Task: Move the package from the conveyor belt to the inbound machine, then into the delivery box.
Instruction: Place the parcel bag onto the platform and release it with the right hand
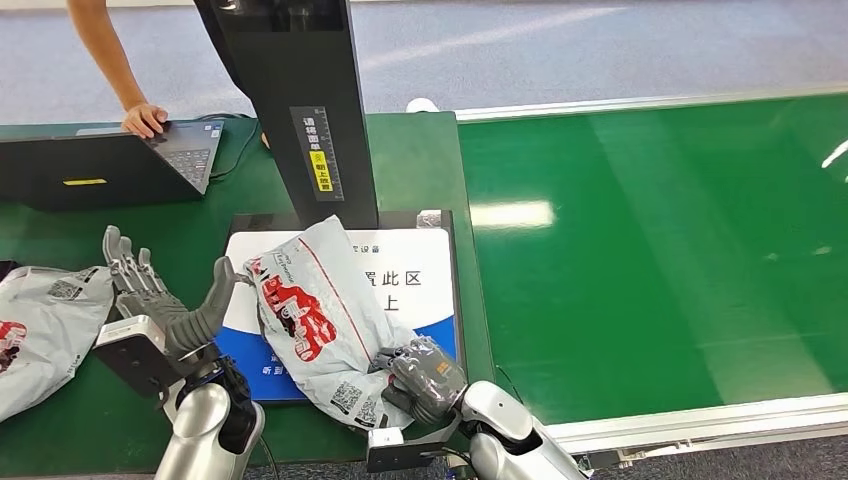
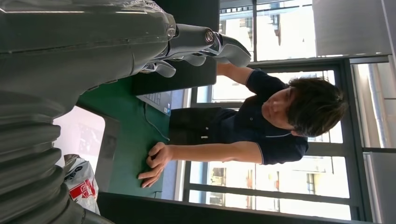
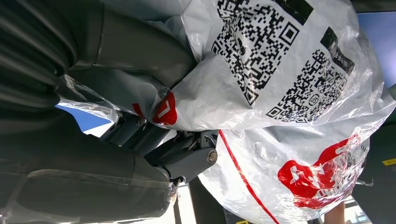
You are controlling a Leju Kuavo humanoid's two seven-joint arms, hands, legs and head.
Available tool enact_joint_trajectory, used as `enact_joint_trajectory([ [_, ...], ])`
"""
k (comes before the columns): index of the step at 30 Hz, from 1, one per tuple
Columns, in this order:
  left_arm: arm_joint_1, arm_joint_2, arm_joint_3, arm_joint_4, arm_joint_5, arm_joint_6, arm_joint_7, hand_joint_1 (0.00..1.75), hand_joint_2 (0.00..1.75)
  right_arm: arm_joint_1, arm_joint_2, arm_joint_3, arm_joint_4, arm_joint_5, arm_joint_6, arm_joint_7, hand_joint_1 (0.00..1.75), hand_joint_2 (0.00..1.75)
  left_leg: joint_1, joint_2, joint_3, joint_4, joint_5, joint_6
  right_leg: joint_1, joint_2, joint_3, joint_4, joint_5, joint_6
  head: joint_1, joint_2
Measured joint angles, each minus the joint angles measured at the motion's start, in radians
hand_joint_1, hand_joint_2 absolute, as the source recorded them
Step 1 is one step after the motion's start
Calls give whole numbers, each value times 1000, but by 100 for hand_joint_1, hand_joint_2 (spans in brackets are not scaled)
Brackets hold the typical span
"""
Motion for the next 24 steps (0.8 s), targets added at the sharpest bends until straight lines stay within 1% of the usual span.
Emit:
enact_joint_trajectory([
  [7,-2,0,-3,0,-11,-3,0,0,175,12,0,26,-23,2,14,-31,174,175,0,0,0,0,0,0,0,0,0,0,0,0,0,0],
  [8,-3,0,-3,0,-15,-6,0,0,175,17,-1,31,-33,3,16,-32,166,175,0,0,0,0,0,0,0,0,0,0,0,0,0,0],
  [11,-4,0,-2,0,-30,-19,0,0,175,30,-4,43,-68,13,26,-26,36,175,0,0,-1,0,0,0,0,0,0,0,0,0,0,0],
  [12,-5,-1,-1,0,-37,-23,0,0,175,33,-5,47,-79,27,23,-11,0,175,0,0,-1,0,0,0,0,0,0,0,0,0,0,0],
  [13,-4,-3,2,0,-46,-25,0,0,175,35,-7,50,-88,58,8,22,0,175,0,0,-1,0,0,0,0,0,0,0,0,0,0,0],
  [14,-2,-6,6,0,-55,-27,0,0,175,37,-8,50,-94,113,-25,85,0,175,0,0,-1,0,0,0,0,0,0,0,0,0,0,0],
  [17,22,-17,23,-8,-76,-29,0,0,175,38,-10,16,-106,331,-154,369,0,175,0,0,-1,0,0,0,0,0,0,0,0,0,0,0],
  [18,34,-21,27,-13,-81,-31,0,0,175,38,-11,-5,-110,395,-184,446,0,175,0,0,-1,0,0,0,0,0,0,0,0,0,0,0],
  [19,43,-25,32,-19,-86,-34,0,0,175,38,-14,-29,-114,450,-207,501,0,175,0,0,-1,0,0,0,-1,0,0,0,0,0,0,0],
  [21,53,-35,42,-25,-95,-39,0,0,175,42,-17,-75,-128,533,-244,560,0,175,0,0,-1,0,0,0,-1,0,-1,0,0,0,0,0],
  [24,59,-48,51,-31,-104,-42,0,0,175,53,-17,-130,-156,584,-289,601,0,175,-1,-1,-2,0,0,0,-1,0,-1,0,0,0,0,0],
])
